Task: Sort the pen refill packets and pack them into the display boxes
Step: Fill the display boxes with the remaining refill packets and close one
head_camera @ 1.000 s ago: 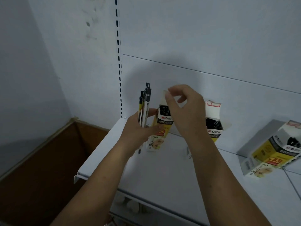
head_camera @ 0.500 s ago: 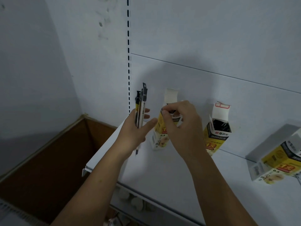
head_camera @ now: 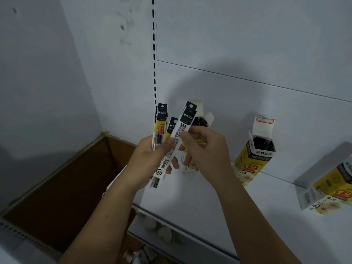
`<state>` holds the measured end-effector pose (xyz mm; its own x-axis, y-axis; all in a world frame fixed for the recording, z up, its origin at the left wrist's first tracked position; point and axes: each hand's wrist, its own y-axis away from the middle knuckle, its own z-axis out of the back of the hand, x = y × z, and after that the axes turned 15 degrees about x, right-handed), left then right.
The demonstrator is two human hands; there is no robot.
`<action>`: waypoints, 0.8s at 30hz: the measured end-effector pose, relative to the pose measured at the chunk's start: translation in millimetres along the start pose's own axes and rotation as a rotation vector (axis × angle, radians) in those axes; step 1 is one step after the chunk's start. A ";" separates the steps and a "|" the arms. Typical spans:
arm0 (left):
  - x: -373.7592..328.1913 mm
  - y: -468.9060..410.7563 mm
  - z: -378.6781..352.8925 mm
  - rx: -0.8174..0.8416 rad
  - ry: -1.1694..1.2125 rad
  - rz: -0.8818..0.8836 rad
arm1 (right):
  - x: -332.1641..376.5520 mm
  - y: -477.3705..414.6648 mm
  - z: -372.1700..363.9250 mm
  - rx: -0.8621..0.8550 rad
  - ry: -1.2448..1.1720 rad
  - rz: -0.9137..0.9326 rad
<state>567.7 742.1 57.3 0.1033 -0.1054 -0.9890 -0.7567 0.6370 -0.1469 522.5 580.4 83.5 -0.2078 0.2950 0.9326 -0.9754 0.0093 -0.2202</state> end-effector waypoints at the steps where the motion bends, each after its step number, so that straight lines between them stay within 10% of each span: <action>1: -1.9 1.5 -0.2 0.003 -0.028 0.002 | 1.1 -0.6 -1.1 0.005 -0.017 0.001; 24: 6.5 -2.2 -6.4 -0.009 0.052 0.028 | -3.3 10.1 8.8 -0.120 -0.134 0.028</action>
<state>565.8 735.1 51.3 0.0485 -0.1274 -0.9907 -0.7647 0.6334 -0.1189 512.7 571.2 80.8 -0.2504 0.1667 0.9537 -0.9551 0.1188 -0.2716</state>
